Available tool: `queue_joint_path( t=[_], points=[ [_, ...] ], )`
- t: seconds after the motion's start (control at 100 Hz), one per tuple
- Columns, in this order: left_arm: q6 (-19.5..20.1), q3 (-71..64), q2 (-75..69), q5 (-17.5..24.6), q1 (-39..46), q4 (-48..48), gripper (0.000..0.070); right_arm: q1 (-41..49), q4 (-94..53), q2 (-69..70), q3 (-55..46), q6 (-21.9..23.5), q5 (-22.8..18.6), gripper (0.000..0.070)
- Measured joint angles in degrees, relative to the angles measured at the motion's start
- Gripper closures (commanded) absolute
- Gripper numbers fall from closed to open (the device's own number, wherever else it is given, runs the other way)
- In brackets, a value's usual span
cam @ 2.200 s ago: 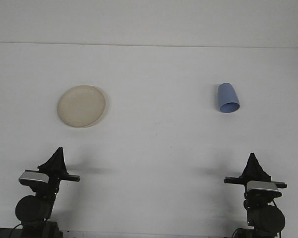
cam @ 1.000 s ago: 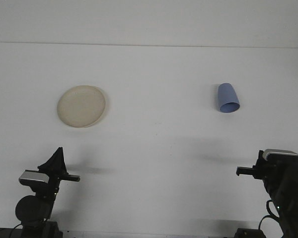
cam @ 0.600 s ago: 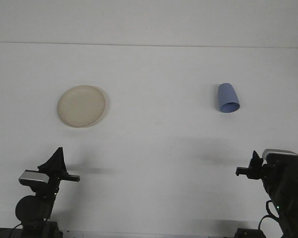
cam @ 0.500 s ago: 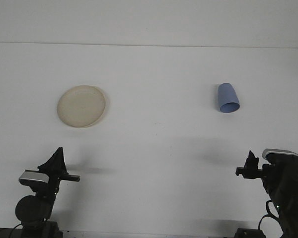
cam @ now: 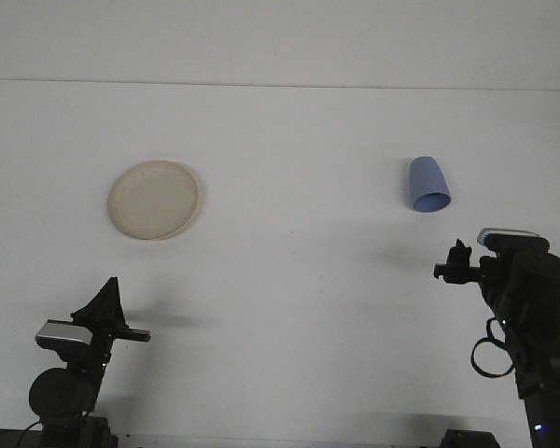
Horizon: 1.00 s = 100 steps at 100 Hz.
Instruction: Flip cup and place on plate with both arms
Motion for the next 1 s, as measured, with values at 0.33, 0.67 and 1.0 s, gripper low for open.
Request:
queue_joint_path(
  t=[0.33,0.67,1.0],
  points=[
    [0.0,0.0,0.0,0.0,0.0,0.0,0.0689,-2.0,16.5,16.3,-2.7,-2.4,-0.1,0.026],
    [0.0,0.0,0.0,0.0,0.0,0.0,0.0689,-3.9,30.0,31.8,-3.7,-3.0,-3.1,0.0259],
    [0.0,0.0,0.0,0.0,0.0,0.0,0.0689,-4.1,42.6,39.3,-3.7,-3.0,-4.6,0.026]
  ],
)
